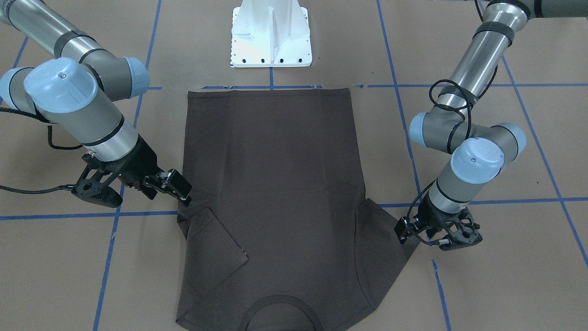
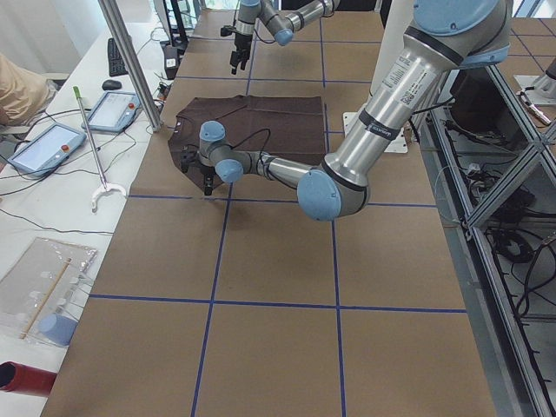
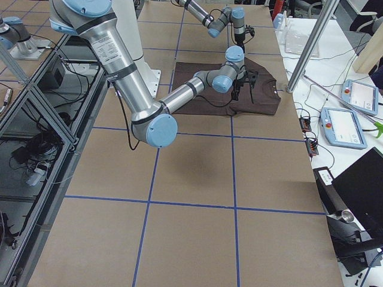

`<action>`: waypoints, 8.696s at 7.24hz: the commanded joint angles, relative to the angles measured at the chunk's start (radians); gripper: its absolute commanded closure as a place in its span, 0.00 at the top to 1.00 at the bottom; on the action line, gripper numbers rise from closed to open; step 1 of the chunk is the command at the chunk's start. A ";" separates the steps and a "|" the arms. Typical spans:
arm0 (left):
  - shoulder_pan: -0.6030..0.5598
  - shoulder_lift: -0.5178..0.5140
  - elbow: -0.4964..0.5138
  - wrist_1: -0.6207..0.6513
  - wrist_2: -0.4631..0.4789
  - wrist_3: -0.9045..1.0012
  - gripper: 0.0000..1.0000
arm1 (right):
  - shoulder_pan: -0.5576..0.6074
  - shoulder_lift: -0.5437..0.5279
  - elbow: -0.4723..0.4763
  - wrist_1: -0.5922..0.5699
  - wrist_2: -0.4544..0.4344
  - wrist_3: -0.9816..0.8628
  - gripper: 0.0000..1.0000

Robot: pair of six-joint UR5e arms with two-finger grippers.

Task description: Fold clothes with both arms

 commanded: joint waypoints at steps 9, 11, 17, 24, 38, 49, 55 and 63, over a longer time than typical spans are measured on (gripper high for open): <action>0.007 -0.012 -0.006 -0.010 0.014 -0.013 0.00 | 0.000 -0.007 0.021 -0.002 -0.002 0.002 1.00; 0.009 -0.063 -0.058 0.007 0.005 -0.103 0.00 | 0.002 -0.008 0.027 -0.002 0.001 0.002 1.00; 0.083 -0.296 0.182 -0.031 0.021 -0.273 0.00 | 0.002 -0.019 0.031 -0.002 0.003 0.002 1.00; 0.242 0.075 -0.541 -0.019 0.005 -0.475 0.99 | -0.420 -0.289 0.446 -0.114 -0.378 0.314 1.00; 0.242 0.100 -0.560 -0.006 0.004 -0.492 0.98 | -0.764 -0.442 0.505 -0.301 -0.624 0.571 0.00; 0.727 0.530 -0.968 0.329 0.426 -0.797 0.89 | -0.788 -0.472 0.607 -0.301 -0.611 0.581 0.00; 0.738 0.516 -0.942 0.374 0.426 -0.788 0.74 | -0.788 -0.472 0.607 -0.301 -0.611 0.581 0.00; 0.735 0.493 -1.033 0.416 0.419 -0.795 0.00 | -0.787 -0.478 0.628 -0.301 -0.608 0.581 0.00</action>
